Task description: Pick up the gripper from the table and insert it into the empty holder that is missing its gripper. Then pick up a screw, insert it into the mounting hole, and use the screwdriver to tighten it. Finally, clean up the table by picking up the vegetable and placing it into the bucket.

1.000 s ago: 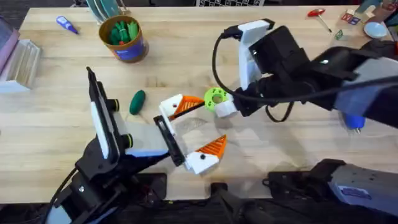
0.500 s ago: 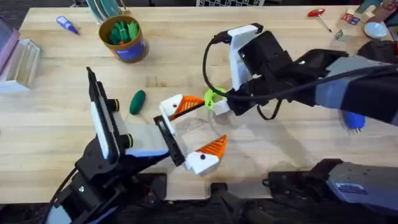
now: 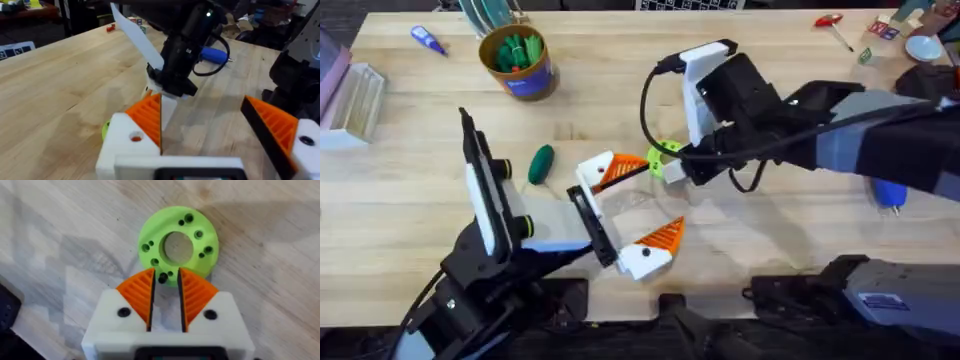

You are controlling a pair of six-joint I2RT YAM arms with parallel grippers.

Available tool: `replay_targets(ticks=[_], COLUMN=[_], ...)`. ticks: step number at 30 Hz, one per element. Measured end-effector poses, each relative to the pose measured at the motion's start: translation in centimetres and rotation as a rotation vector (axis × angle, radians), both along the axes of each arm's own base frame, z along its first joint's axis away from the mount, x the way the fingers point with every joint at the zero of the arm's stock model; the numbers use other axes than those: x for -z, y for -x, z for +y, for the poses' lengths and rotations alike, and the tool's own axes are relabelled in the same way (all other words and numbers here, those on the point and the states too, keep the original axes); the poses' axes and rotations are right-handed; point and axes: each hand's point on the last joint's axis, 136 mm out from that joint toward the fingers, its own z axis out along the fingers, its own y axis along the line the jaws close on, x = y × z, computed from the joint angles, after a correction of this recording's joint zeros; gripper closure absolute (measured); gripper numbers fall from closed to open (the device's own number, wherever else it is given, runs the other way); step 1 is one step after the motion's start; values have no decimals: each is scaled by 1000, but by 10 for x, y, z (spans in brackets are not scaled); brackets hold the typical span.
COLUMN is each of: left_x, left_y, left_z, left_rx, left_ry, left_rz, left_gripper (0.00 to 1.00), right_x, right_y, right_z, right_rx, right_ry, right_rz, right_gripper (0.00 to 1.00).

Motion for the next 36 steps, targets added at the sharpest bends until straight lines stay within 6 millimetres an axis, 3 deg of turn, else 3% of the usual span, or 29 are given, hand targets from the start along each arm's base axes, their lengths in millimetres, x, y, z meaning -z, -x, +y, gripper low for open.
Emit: replay_targets(ticks=[3, 11, 23, 30, 36], left_x=[0, 0, 0, 0, 0], left_y=[0, 0, 0, 0, 0], left_z=[0, 0, 0, 0, 0], left_rx=[0, 0, 0, 0, 0], left_ry=[0, 0, 0, 0, 0], left_rz=[0, 0, 0, 0, 0], left_gripper=[15, 15, 15, 15, 15], right_x=[1, 2, 2, -2, -28], right_y=[-2, -3, -15, -18, -30], right_z=[4, 6, -7, -28, -25], right_rx=[-9, -14, 43, 90, 94], right_ry=[3, 16, 79, 161, 175], right_rz=[-7, -17, -61, -30, -47], right_gripper=[700, 984, 994, 995, 995])
